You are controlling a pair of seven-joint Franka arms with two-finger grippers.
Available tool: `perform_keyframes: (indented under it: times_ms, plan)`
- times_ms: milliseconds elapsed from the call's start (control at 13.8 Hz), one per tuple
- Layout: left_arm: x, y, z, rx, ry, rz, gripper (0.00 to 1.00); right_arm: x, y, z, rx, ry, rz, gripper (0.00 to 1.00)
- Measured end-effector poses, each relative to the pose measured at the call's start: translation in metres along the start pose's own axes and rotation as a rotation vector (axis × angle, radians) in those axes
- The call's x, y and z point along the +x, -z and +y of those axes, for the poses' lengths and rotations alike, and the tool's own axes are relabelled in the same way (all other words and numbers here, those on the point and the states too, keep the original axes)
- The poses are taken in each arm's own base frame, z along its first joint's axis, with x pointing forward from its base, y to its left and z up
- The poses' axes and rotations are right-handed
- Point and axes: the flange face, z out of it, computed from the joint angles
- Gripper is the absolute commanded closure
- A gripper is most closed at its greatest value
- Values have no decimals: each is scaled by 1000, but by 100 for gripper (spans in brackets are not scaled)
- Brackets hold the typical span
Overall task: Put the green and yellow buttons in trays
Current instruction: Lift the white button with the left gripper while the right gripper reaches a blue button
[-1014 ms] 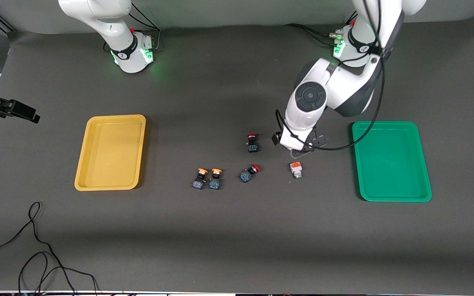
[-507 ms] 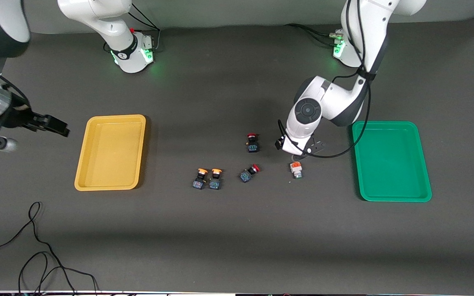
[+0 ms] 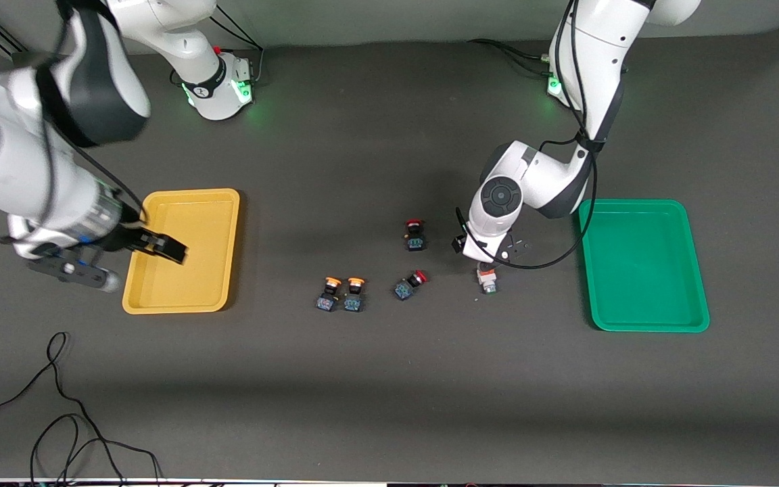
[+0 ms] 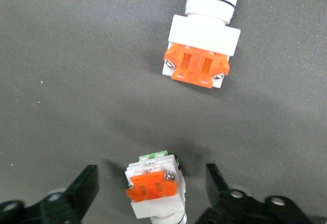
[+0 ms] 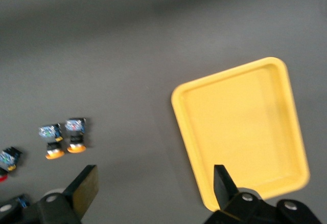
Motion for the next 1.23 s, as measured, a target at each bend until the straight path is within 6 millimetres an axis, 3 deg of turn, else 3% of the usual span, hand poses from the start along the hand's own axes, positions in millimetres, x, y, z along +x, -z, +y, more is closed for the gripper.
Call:
perform_keyframes:
  times_ms: [145, 217, 435, 652, 797, 942, 1087, 1232]
  plan:
    - [0, 0, 0, -1, 8, 1, 68, 5, -26, -27, 7, -10, 16, 0]
    - [0, 1, 0, -2, 10, 1, 73, 8, -39, -42, 9, -13, 21, 0]
    - [2, 3, 2, -7, 14, 4, 77, 14, -80, -92, 24, -31, 49, 0]
    - [12, 17, 4, -27, 30, 17, 77, 22, -132, -123, 50, -41, 64, 0]
    - [30, 48, 4, -22, 46, 9, 78, 20, -166, -140, 73, -35, 66, 0]
    - [50, 99, 1, -3, 28, -10, 78, 12, -193, -154, 71, -20, 57, 0]
    - [76, 154, -16, -3, -3, -20, 80, 4, -214, -165, 60, -5, 45, 0]
    - [102, 192, -45, -14, -42, -23, 82, 1, -228, -169, 54, 2, 39, 0]
